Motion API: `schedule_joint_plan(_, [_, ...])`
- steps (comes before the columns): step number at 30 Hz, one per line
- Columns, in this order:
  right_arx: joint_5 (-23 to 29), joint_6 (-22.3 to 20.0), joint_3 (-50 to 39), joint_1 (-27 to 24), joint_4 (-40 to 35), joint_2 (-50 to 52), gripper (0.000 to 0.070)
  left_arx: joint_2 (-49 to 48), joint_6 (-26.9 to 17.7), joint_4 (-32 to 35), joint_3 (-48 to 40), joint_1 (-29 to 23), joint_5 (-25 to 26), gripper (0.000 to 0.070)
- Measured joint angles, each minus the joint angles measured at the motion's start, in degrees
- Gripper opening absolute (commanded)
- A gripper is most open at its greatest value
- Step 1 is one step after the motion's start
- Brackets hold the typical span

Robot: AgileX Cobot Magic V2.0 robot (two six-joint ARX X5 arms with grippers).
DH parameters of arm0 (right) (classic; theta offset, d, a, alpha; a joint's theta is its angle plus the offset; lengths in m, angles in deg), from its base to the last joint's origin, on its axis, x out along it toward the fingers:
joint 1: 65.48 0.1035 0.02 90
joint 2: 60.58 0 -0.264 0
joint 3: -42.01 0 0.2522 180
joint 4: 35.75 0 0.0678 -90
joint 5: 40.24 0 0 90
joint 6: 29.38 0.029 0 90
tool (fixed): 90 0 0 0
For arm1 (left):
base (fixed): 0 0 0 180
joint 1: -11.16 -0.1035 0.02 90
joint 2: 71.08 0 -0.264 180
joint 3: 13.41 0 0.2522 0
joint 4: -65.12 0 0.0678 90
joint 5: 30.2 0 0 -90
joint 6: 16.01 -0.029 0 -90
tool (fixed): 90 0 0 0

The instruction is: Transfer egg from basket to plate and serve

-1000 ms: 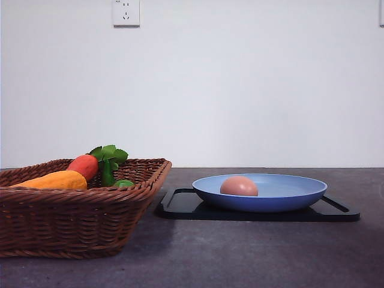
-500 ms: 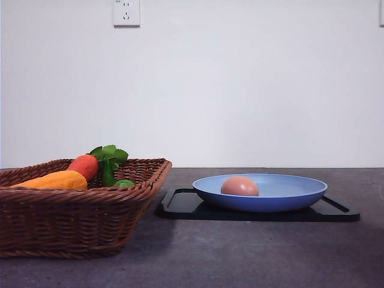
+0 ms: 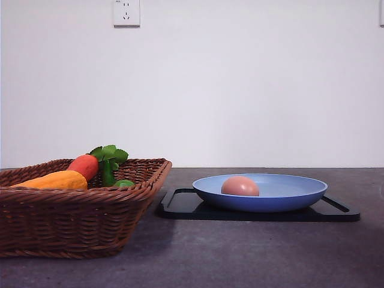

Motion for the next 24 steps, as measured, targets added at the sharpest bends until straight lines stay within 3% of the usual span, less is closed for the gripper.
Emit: schedule_joint_plan(24, [0.0,0.0,0.0,0.0,0.0,0.0,0.0000,0.0,0.0,0.0,0.0,0.0,0.0,0.0000])
